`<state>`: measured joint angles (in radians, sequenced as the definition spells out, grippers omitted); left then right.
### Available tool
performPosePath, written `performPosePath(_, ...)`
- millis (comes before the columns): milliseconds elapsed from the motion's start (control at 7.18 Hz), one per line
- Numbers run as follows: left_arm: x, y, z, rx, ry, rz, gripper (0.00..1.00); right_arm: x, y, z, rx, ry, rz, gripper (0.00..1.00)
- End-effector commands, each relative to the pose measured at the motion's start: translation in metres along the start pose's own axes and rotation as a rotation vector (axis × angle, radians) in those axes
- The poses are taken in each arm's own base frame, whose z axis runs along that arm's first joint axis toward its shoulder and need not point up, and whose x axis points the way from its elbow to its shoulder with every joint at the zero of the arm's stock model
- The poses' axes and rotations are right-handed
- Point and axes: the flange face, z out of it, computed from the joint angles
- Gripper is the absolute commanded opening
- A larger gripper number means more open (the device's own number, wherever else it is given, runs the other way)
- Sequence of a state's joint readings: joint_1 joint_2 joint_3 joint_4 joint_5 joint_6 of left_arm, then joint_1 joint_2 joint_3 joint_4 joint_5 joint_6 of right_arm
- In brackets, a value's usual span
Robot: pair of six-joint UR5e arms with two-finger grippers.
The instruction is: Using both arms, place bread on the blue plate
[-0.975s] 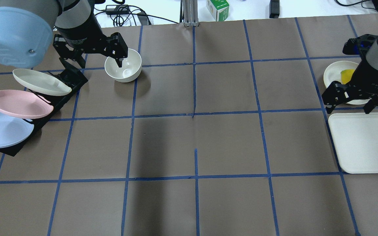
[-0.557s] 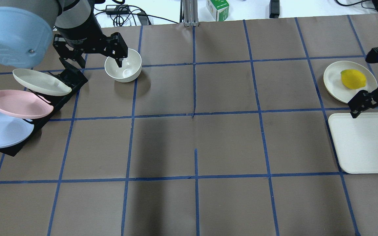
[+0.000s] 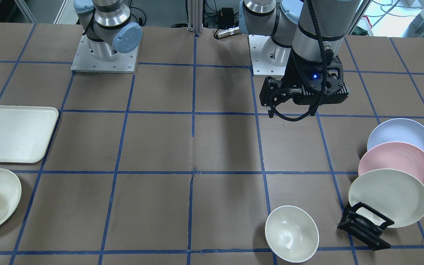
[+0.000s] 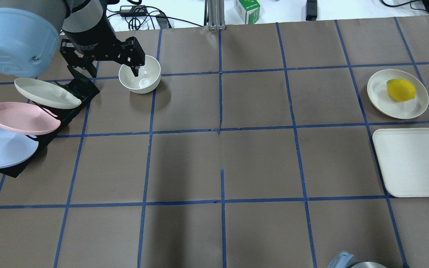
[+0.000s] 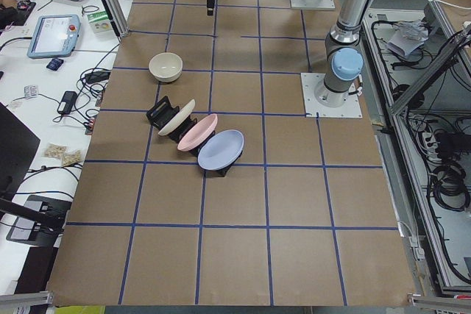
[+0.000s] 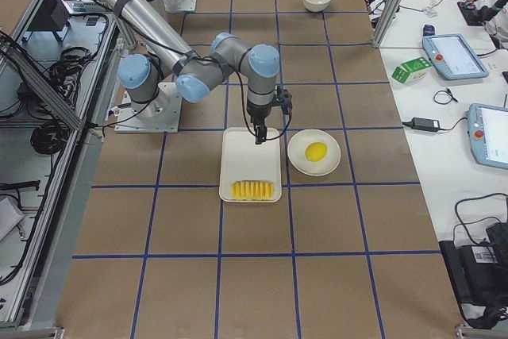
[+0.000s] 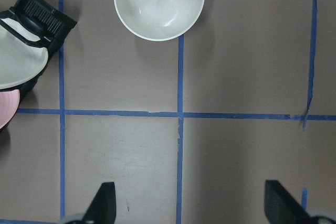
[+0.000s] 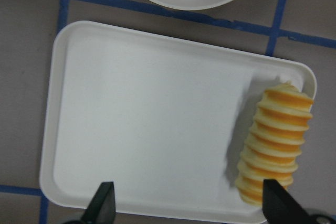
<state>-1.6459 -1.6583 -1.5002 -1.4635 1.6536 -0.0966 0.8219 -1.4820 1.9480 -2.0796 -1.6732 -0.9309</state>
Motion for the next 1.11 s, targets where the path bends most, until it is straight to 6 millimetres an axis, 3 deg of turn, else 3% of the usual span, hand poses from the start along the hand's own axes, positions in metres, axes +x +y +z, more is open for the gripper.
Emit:
performPosePath(0, -0.002, -0.003, 0.001, 0.0, 0.007, -0.003, 1.0, 0.056, 0.016, 0.047, -0.013, -0.014, 0.024, 1.0)
performPosePath(279, -0.004, -0.008, 0.003, -0.01, 0.104, 0.014, 1.0, 0.088, 0.026, 0.074, -0.018, -0.022, 0.065, 1.0)
performPosePath(975, -0.005, -0.006, 0.003, -0.007, 0.098, 0.066, 1.0, 0.114, 0.009, 0.118, -0.012, -0.077, 0.085, 1.0)
